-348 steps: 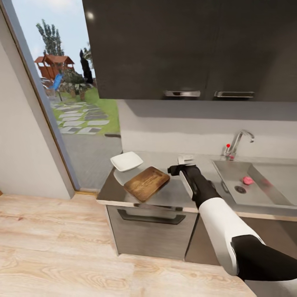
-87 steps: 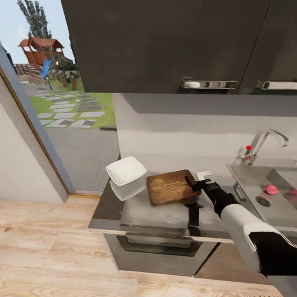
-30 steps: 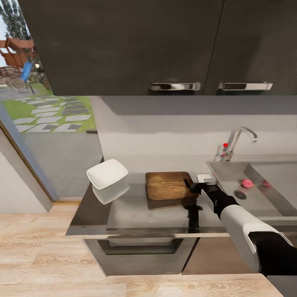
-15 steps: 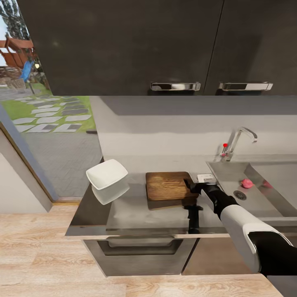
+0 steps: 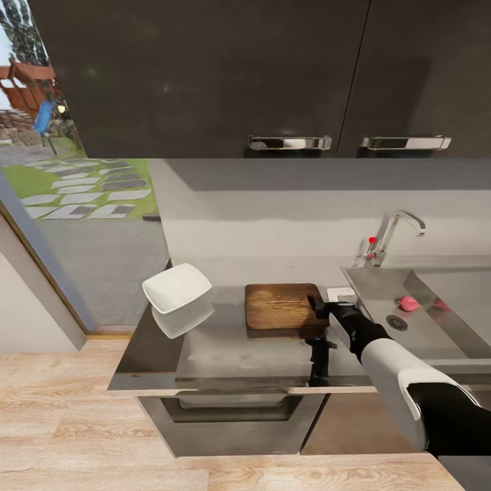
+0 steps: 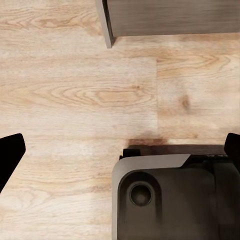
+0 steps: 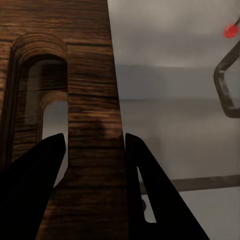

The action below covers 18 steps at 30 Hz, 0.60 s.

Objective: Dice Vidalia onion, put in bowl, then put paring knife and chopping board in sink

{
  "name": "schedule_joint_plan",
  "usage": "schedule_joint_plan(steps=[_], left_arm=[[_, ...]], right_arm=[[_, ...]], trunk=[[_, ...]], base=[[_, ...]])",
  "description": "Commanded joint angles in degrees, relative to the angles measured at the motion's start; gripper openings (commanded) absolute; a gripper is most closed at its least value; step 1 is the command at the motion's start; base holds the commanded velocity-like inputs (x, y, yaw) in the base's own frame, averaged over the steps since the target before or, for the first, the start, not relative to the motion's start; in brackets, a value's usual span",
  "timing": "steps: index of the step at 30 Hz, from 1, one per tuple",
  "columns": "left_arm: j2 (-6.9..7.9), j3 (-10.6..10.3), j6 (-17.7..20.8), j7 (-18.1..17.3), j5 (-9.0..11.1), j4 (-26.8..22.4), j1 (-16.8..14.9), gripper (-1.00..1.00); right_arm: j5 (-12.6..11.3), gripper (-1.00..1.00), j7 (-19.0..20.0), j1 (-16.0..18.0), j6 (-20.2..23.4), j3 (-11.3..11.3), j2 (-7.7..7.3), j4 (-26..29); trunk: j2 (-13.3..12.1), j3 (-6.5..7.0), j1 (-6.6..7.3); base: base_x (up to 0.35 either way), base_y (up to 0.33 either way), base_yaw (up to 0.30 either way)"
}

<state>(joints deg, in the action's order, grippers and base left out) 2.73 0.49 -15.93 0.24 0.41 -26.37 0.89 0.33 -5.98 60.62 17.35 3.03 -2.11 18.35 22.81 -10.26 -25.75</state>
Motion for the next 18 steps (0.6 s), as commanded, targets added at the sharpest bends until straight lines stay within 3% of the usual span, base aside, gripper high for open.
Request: schedule_joint_plan(steps=[1, 13, 14, 18], left_arm=[[-0.01, 0.0, -0.1, 0.0, 0.0, -0.1, 0.0, 1.0], [-0.01, 0.0, -0.1, 0.0, 0.0, -0.1, 0.0, 1.0], [-0.01, 0.0, -0.1, 0.0, 0.0, -0.1, 0.0, 1.0], [-0.01, 0.0, -0.1, 0.0, 0.1, -0.1, 0.1, 1.0]], right_arm=[[0.0, -1.0, -0.2, 0.0, 0.4, 0.3, -0.02, 0.1], [-0.1, -1.0, -0.2, 0.0, 0.5, 0.3, 0.0, 0.1], [-0.1, 1.0, -0.2, 0.0, 0.5, 0.3, 0.0, 0.1], [-0.1, 1.0, -0.2, 0.0, 0.5, 0.3, -0.01, 0.1]], trunk=[[0.1, -0.1, -0.03], [0.1, -0.1, -0.03], [0.1, -0.1, -0.03], [0.1, -0.1, -0.03]], base=[[0.0, 0.0, 0.0], [0.0, 0.0, 0.0], [0.0, 0.0, 0.0], [0.0, 0.0, 0.0]])
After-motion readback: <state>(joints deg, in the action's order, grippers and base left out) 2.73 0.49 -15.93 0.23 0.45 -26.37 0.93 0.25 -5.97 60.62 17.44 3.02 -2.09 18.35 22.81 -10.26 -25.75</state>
